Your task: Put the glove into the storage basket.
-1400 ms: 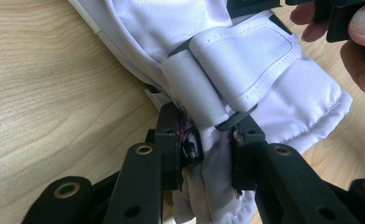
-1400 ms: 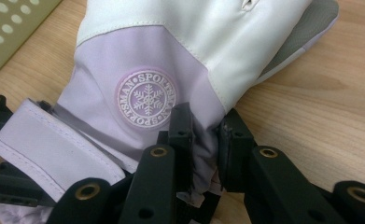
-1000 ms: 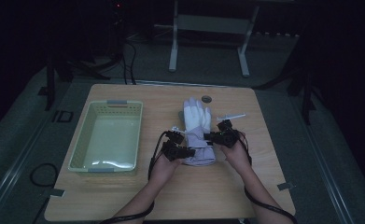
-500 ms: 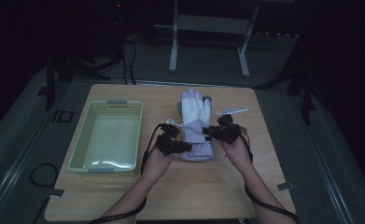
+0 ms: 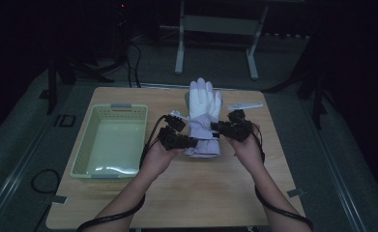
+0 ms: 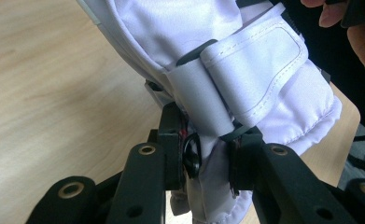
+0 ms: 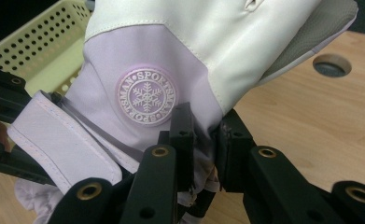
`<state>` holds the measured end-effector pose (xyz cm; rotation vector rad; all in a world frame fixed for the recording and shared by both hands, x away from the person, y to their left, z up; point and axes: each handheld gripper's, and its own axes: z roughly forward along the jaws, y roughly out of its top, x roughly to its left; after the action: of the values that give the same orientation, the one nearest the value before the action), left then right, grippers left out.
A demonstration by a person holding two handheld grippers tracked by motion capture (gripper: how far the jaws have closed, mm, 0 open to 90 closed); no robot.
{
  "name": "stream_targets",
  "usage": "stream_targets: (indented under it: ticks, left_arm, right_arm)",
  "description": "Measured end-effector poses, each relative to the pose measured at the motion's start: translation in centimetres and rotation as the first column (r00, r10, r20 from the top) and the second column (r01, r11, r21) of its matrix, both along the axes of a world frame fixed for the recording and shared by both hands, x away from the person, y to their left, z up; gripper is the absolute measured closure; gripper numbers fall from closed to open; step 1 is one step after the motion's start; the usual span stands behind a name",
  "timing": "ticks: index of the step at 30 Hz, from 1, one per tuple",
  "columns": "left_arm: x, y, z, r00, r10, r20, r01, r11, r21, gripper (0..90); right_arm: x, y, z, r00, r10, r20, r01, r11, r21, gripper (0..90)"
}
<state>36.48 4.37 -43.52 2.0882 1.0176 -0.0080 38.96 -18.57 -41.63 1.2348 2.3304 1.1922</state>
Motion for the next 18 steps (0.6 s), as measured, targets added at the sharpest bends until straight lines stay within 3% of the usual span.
stream_targets:
  ticks: [5,18]
  left_arm:
    - [0.2,0.7,1.0,0.9999,-0.010,0.001,0.010,0.9998,0.014,72.2]
    - [-0.5,4.1,1.1,0.9999,0.009,-0.009,-0.009,0.9998,0.019,72.2]
  right_arm:
    - [-0.1,0.6,0.9,1.0000,-0.001,0.009,0.001,1.000,0.005,78.8]
    - [-0.1,3.7,1.1,0.9993,0.038,0.005,-0.038,0.999,0.015,78.7]
